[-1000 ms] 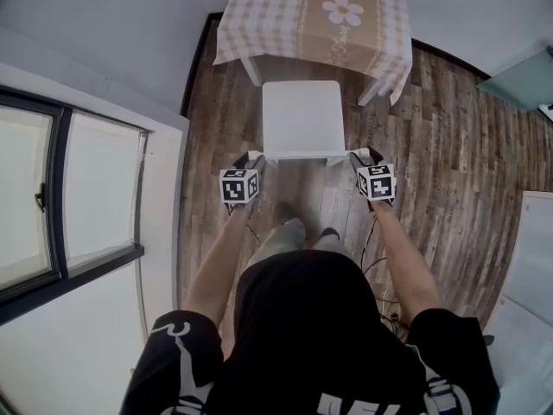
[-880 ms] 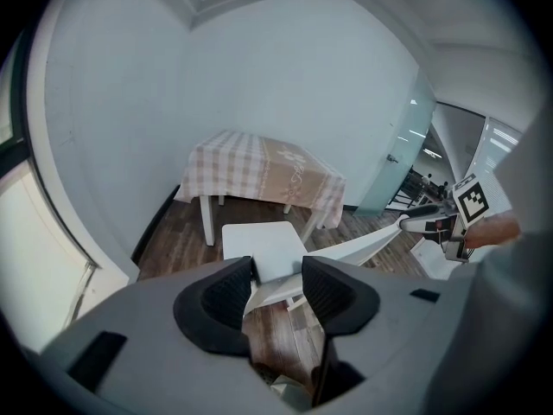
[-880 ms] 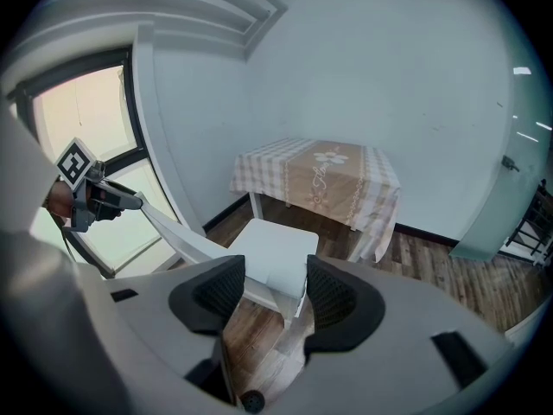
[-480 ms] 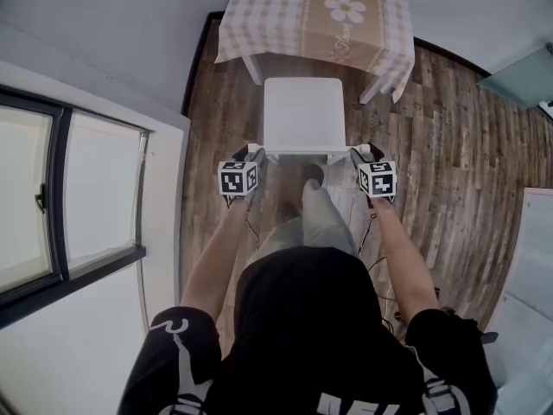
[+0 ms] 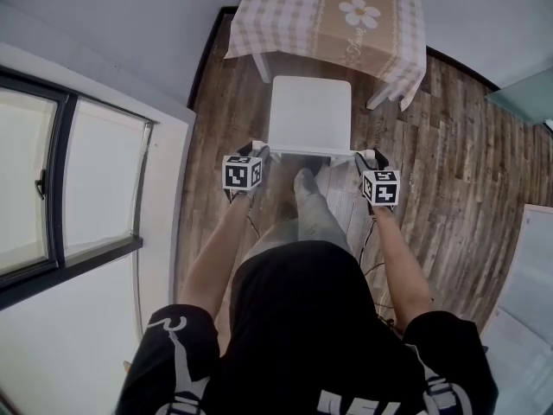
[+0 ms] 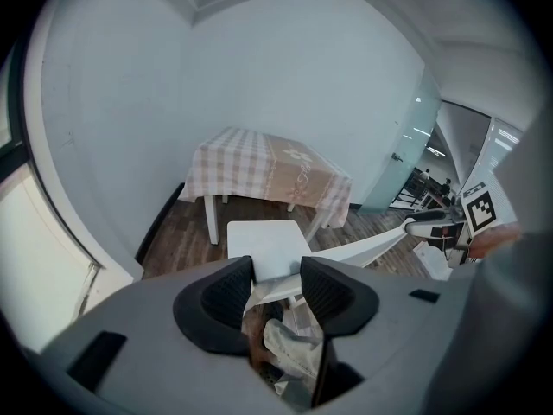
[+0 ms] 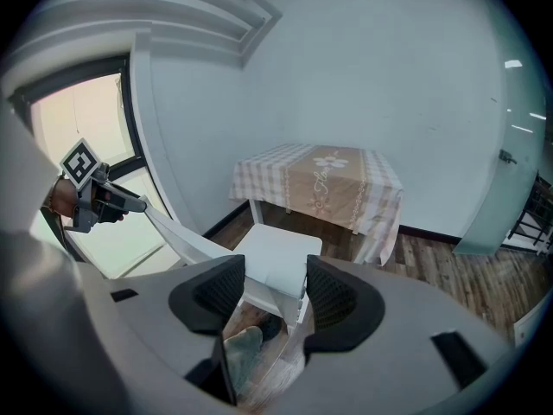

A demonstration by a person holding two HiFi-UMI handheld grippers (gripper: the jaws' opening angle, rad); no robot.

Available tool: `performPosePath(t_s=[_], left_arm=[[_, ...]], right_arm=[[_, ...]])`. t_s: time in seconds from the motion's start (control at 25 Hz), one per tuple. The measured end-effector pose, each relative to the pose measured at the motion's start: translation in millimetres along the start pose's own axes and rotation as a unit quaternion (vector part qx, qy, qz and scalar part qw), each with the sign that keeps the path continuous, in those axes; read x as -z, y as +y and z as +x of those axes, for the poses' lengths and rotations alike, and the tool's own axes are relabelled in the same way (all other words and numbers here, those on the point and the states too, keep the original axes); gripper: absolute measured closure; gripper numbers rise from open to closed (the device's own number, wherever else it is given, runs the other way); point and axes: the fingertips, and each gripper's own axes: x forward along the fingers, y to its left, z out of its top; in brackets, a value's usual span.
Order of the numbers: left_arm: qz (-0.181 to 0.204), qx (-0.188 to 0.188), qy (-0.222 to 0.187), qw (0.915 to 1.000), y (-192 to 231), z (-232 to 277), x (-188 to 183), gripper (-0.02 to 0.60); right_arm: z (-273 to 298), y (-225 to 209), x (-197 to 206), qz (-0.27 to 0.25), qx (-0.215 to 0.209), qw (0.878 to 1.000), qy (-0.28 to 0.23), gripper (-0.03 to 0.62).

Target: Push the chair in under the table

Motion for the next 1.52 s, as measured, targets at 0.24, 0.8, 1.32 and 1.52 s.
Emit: performPosePath(t_s=[0.24,0.8,1.32,1.52], left_arm=[[0.002,-0.005,0.003,1.0000,5.9,6.3,-8.3,0.396],[-0.002,-0.014,0.006,0.9999,18.3,17.5,-27.1,0.397],[-0.004,-0.013,0.009,0.9999,23.5,30.7,-46.2,0.397],[-0.004,-0.013,0.013,0.9998,26.8,35.5,-52.6,0.397]], right_arm=[[7.7,-1.8,-6.8,0.005,-0.003,1.000,-0.014,0.370],[23.8,-5.0,-18.4,0.029,-0.016,0.999,-0.017,0.367],[38.0,-14.9,-34.0,0.029,-0.017,0.999,-0.021,0.367],[43.5,-16.8,-39.2,0.030,-0.020,0.999,-0.020,0.365]])
